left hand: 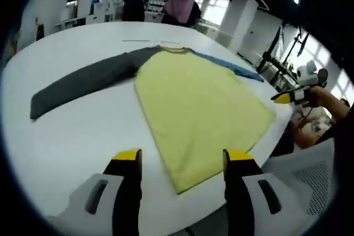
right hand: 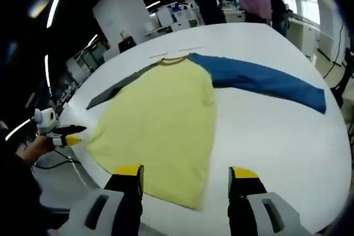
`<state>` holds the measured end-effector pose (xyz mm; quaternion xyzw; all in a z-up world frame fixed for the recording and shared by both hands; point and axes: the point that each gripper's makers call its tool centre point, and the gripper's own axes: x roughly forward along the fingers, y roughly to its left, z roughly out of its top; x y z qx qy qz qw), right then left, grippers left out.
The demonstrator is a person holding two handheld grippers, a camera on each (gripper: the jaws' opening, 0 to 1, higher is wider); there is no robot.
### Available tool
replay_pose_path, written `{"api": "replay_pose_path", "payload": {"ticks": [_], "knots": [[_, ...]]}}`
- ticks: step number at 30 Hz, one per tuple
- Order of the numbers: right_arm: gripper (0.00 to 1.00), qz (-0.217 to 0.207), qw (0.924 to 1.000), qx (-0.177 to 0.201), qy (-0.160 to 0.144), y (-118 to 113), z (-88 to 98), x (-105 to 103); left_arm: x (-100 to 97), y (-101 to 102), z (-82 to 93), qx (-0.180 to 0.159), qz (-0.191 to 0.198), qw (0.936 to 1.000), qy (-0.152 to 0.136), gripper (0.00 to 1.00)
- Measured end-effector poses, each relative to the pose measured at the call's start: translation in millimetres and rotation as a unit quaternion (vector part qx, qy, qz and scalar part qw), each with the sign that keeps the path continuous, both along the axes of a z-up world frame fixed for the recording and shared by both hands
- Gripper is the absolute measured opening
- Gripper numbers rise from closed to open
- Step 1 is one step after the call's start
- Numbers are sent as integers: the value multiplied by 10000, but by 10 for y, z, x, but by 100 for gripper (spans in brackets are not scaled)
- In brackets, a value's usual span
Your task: Fold the garment on the visible template until the final outline fits inside the template.
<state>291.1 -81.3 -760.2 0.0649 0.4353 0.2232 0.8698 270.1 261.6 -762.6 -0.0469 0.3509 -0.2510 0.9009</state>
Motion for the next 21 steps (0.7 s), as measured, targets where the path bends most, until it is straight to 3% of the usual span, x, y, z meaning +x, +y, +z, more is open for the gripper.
{"api": "replay_pose_path", "payload": {"ticks": [7, 11, 17, 21], "knots": [[75, -85, 9997, -110, -219, -208, 20, 147, 82, -49, 124, -47, -107, 9992, -382, 75], [81, -276, 9986, -238, -382, -410, 32, 265, 145, -97, 242, -331, -124, 9972, -665, 85], [81, -506, 9969, -383, -471, -694, 93, 408, 192, -171, 369, -347, -273, 9942, -981, 98], [80, -736, 9947, -432, -577, -864, 150, 520, 188, -212, 391, -259, -404, 9935, -1034, 99]]}}
